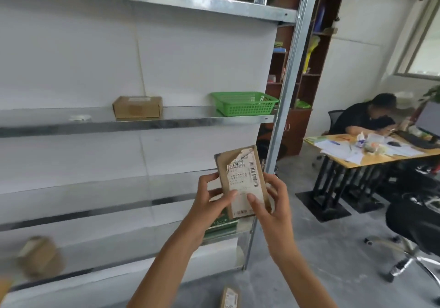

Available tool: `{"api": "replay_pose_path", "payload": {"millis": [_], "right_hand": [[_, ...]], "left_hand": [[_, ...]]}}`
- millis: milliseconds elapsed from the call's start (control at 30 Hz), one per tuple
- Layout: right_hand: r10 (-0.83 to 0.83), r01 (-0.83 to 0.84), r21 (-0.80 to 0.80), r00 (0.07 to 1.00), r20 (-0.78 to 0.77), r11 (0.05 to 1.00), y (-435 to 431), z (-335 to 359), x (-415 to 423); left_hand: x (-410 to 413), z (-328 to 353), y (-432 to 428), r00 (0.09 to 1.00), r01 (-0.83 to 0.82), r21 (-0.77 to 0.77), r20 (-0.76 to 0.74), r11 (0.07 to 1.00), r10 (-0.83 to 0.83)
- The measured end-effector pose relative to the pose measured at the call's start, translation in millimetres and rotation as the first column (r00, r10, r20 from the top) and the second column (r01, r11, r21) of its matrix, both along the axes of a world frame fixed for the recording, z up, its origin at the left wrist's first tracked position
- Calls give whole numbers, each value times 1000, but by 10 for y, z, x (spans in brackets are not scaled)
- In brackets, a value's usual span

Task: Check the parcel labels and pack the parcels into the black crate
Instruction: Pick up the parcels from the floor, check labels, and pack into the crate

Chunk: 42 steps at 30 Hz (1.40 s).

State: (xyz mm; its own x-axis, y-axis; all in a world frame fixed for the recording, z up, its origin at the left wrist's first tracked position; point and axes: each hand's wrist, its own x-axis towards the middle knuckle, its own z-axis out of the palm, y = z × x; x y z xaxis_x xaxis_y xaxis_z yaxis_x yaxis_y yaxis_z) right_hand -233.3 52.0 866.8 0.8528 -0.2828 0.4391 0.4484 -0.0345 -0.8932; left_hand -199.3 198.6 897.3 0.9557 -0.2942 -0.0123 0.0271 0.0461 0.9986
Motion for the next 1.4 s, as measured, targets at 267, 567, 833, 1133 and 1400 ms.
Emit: {"api": "replay_pose_path", "payload": {"millis": [267, 567, 833, 1133, 1400], "right_hand": [[137, -143, -87, 988, -67, 986, 216, 17, -607], [324, -325, -70, 946, -28, 943, 1248, 316, -1200], [641, -638, 132, 696, -322, 759, 2547, 174, -1983], [727, -768, 111, 537, -427, 631, 3996, -66, -2755], [806, -864, 238, 269, -528, 444, 5055, -188, -3043]], "left_hand": [[-885, -49, 414, 902, -416, 1, 130, 909, 413], [-1854, -68, 1542, 843, -532, -73, 45, 843, 536], [-2913, -98, 2823, 820, -571, -137, -126, 809, 558], [-4227, -216, 4477, 822, -535, 150, -132, 831, 553], [-4709, -419, 5466, 789, -603, 25, -133, 798, 600]]}}
